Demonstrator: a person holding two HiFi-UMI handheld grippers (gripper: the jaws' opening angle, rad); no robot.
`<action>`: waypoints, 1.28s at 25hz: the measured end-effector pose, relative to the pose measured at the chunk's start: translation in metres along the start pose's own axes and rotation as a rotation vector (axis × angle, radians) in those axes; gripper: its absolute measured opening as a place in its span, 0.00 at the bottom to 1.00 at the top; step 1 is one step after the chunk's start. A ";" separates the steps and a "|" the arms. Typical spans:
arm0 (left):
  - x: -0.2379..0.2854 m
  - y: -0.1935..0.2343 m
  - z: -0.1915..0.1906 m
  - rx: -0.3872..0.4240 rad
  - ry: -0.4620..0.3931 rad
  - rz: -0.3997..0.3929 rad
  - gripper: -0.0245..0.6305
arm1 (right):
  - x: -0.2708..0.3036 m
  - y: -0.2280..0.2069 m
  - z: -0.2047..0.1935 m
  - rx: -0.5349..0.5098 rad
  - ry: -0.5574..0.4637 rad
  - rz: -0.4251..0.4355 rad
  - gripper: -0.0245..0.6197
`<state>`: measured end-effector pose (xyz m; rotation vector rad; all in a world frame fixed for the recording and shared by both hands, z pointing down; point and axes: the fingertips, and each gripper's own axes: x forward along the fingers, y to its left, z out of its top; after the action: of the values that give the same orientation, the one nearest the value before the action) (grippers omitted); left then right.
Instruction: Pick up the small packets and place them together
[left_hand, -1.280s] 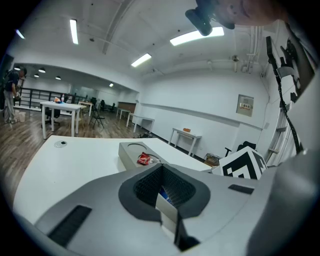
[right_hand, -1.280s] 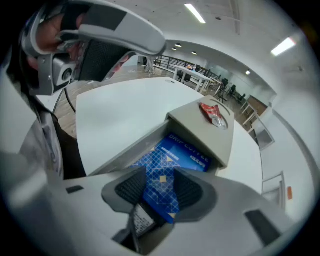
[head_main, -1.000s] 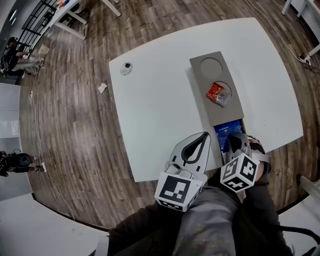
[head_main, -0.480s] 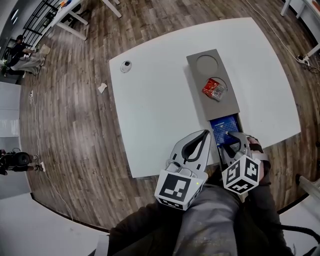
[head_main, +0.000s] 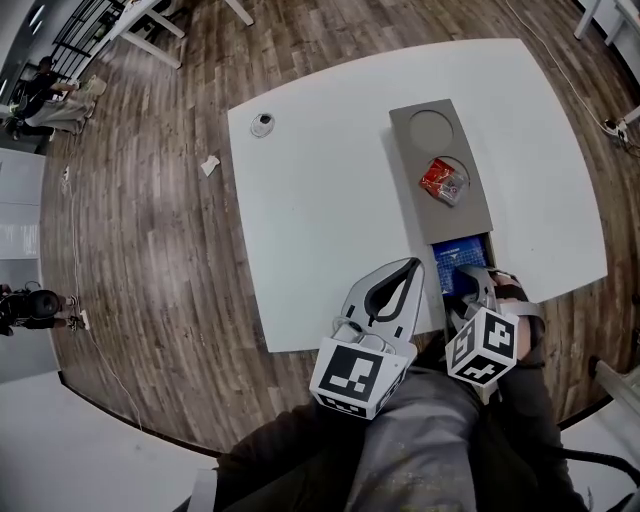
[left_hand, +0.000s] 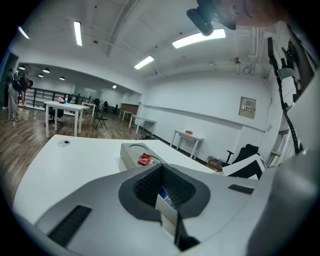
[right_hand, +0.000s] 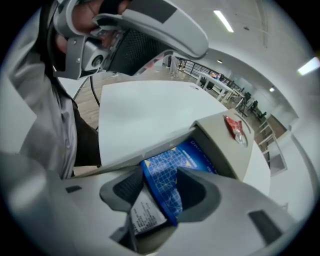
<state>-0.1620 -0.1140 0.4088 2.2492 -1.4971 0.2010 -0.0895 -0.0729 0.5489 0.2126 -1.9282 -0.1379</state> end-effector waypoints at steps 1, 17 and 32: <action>0.001 0.003 -0.001 -0.003 0.002 0.003 0.04 | 0.001 -0.001 0.000 -0.004 0.003 -0.003 0.36; -0.019 -0.039 0.010 0.067 -0.052 -0.041 0.04 | -0.054 -0.018 0.019 0.041 -0.143 -0.277 0.09; -0.059 -0.103 0.018 0.114 -0.151 -0.030 0.04 | -0.131 -0.007 0.022 -0.021 -0.289 -0.463 0.08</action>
<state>-0.0949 -0.0387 0.3440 2.4236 -1.5622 0.1121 -0.0638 -0.0516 0.4205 0.6536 -2.1325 -0.5197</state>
